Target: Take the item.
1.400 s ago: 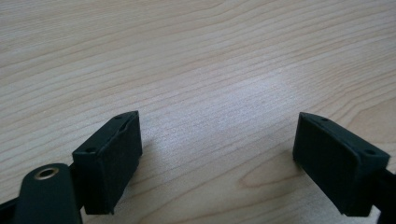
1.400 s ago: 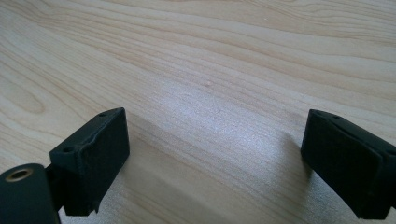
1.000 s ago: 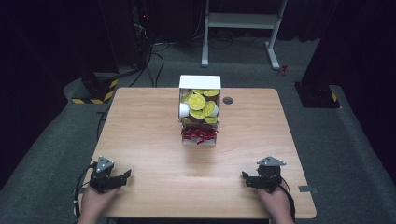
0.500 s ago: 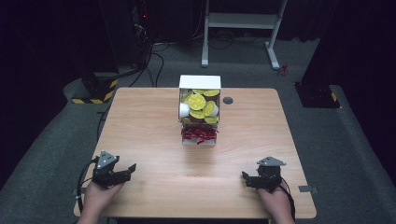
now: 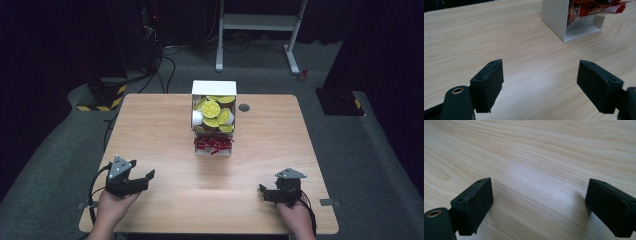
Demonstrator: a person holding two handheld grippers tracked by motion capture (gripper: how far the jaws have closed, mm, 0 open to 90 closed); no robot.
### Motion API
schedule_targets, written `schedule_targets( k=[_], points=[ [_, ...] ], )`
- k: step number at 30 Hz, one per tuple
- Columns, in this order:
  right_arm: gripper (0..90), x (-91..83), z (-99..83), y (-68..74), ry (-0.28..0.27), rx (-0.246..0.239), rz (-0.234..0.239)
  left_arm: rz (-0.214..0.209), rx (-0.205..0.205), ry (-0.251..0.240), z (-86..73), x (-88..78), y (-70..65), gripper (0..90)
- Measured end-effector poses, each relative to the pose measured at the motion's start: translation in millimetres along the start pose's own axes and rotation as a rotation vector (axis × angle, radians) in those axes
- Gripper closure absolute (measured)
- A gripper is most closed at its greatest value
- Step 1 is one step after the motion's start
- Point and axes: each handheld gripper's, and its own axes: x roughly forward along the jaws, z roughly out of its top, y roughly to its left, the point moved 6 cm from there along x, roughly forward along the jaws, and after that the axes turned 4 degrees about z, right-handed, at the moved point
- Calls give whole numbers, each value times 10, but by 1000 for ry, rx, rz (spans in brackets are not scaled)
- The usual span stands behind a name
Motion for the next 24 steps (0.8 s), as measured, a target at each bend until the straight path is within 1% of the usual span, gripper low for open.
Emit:
schedule_targets(
  k=[1, 2, 3, 5, 7, 8, 9, 10, 13, 14, 17, 20, 24],
  points=[
    [79, 0, 0, 0, 0, 0, 0, 0, 0, 0, 0, 0, 0, 218],
    [79, 1, 0, -2, 0, -2, 0, -15, -9, -9, 40, 10, -21, 219],
    [79, 1, 0, -2, 0, -2, 0, -15, -9, -9, 40, 10, -21, 218],
    [79, 1, 0, -2, 0, -3, 0, -15, 0, -15, 76, 20, -41, 218],
    [79, 1, 0, -2, -1, -2, 0, -22, 3, -23, 110, 28, -69, 218],
    [79, 0, 0, 1, 0, 1, 1, -32, 2, -30, 143, 38, -100, 217],
    [79, 0, 0, 1, 0, 1, 1, -32, 2, -30, 143, 38, -100, 217],
    [79, 0, 0, 1, 0, 1, 0, -34, 12, -32, 161, 43, -109, 217],
    [79, 0, 0, 0, 0, 1, 0, -43, 15, -41, 211, 54, -147, 217],
    [79, 0, 0, 1, 0, 1, 0, -47, 22, -48, 247, 58, -172, 217],
    [79, 0, 1, 1, 0, 1, 0, -49, 31, -55, 285, 62, -196, 217],
    [79, 0, 0, 1, 0, 1, 0, -65, 27, -68, 350, 67, -225, 217],
    [79, 0, 0, 0, 0, 1, 0, -80, 40, -80, 458, 80, -291, 217]
  ],
)
